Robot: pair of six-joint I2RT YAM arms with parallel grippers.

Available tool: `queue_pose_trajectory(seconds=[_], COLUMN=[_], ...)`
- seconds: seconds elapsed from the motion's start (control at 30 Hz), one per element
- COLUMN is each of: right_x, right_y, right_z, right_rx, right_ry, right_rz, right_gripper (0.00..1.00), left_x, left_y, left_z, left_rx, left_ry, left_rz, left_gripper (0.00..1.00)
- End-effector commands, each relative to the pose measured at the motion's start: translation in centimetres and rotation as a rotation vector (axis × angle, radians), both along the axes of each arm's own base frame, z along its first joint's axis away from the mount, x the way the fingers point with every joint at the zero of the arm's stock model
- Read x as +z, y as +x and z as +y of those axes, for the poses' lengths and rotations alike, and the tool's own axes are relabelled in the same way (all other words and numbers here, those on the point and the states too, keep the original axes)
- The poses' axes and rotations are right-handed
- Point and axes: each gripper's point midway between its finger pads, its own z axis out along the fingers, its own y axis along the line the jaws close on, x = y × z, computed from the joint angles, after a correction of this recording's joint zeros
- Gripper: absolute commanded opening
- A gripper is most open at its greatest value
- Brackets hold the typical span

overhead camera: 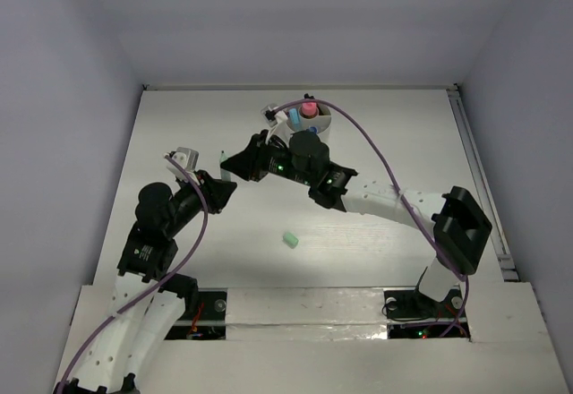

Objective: Sort the stationery into containers
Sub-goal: Pick up the pen from the center of the board.

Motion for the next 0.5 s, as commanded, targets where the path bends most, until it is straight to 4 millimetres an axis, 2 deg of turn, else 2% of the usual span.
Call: queue_pose_trajectory(seconds=[0.0, 0.03, 0.1, 0.13, 0.2, 0.23, 0.27, 0.33, 0.43, 0.47], right_x=[3.3, 3.3, 2.9, 2.8, 3.1, 2.0, 1.4, 0.3, -1.6, -3.9], right_y=[-1.8, -1.9, -1.7, -1.7, -1.1, -1.0, -0.8, -0.3, -1.1, -1.8], right_z=[-0.1, -0.2, -0.7, -0.9, -2.3, -3.0, -3.5, -5.4, -7.0, -7.4], right_rx=[0.062, 0.063, 0.054, 0.051, 0.022, 0.011, 0.001, -0.030, -0.013, 0.018], right_ry=[0.096, 0.097, 0.085, 0.082, 0.085, 0.061, 0.049, 0.019, -0.071, -0.155], right_rz=[-0.034, -0.033, -0.027, -0.026, -0.031, -0.014, -0.009, 0.001, -0.010, 0.000], right_gripper=[0.00, 0.00, 0.09, 0.25, 0.43, 0.58, 0.63, 0.70, 0.68, 0.66], left_x=[2.5, 2.5, 2.5, 2.7, 2.6, 2.6, 2.7, 2.7, 2.6, 2.6], left_y=[0.5, 0.4, 0.3, 0.3, 0.2, 0.2, 0.2, 0.1, 0.1, 0.1], left_z=[0.2, 0.2, 0.1, 0.0, 0.0, -0.1, -0.1, -0.1, -0.2, -0.2], left_rx=[0.013, 0.012, 0.000, -0.005, -0.008, -0.010, -0.010, -0.014, -0.018, -0.022], left_ry=[-0.016, -0.015, -0.016, -0.016, -0.017, -0.016, -0.016, -0.019, -0.019, -0.018], left_rz=[-0.087, -0.089, -0.091, -0.096, -0.096, -0.097, -0.099, -0.101, -0.098, -0.098], left_gripper=[0.00, 0.00, 0.00, 0.00, 0.00, 0.00, 0.00, 0.00, 0.00, 0.00])
